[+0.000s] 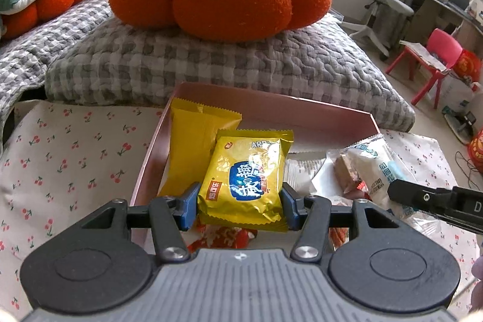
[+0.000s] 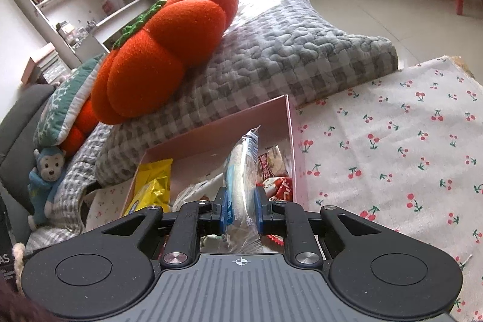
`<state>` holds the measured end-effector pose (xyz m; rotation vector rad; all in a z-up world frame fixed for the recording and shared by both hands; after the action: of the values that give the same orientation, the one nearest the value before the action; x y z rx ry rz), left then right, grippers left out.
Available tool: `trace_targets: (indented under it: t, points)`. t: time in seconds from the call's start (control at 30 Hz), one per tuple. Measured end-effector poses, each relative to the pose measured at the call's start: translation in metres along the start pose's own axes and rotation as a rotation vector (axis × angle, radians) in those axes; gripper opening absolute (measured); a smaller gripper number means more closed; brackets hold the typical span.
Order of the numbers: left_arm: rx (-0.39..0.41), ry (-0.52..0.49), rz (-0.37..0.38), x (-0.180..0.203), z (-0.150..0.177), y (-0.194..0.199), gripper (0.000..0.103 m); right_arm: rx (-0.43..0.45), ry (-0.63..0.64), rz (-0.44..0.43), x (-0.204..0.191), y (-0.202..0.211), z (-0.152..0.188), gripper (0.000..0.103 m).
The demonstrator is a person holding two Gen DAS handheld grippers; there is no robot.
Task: Organize snacks
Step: 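Open both tools to drop the packets in the box and withdraw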
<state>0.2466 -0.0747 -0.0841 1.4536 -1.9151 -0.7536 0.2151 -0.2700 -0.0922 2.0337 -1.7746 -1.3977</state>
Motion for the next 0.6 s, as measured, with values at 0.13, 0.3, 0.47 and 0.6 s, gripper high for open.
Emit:
trace_targets:
  t: [0.13,0.3,0.47,0.6]
  points:
    - [0.0,-0.012,0.01,0.004,-0.002,-0.003,0.052,0.008,0.0,-0.008,-0.001,0.0,-0.001,0.017]
    - [0.007,0.011,0.045,0.008,0.0,-0.004,0.063,0.008,-0.008,-0.021,-0.006,0.0,0.0,0.024]
    - [0.021,-0.011,0.052,0.011,0.002,0.006,0.078,0.004,-0.042,-0.035,-0.01,0.006,-0.001,0.067]
    - [0.03,-0.013,0.059,0.012,0.004,0.019,0.086,-0.006,-0.009,-0.025,-0.015,0.016,0.006,0.069]
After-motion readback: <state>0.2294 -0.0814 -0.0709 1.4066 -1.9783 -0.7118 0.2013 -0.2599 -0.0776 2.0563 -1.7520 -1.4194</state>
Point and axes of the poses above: each gripper's, at about its wrist camera, not at the fingertips, and y roughly against the way its jaws point, x to its right, z to its underside, the point moved 9 cm from there along -y, roughly the way its jaws point, and after that the axes turned 1 degree about y, right-handed, at the moved point
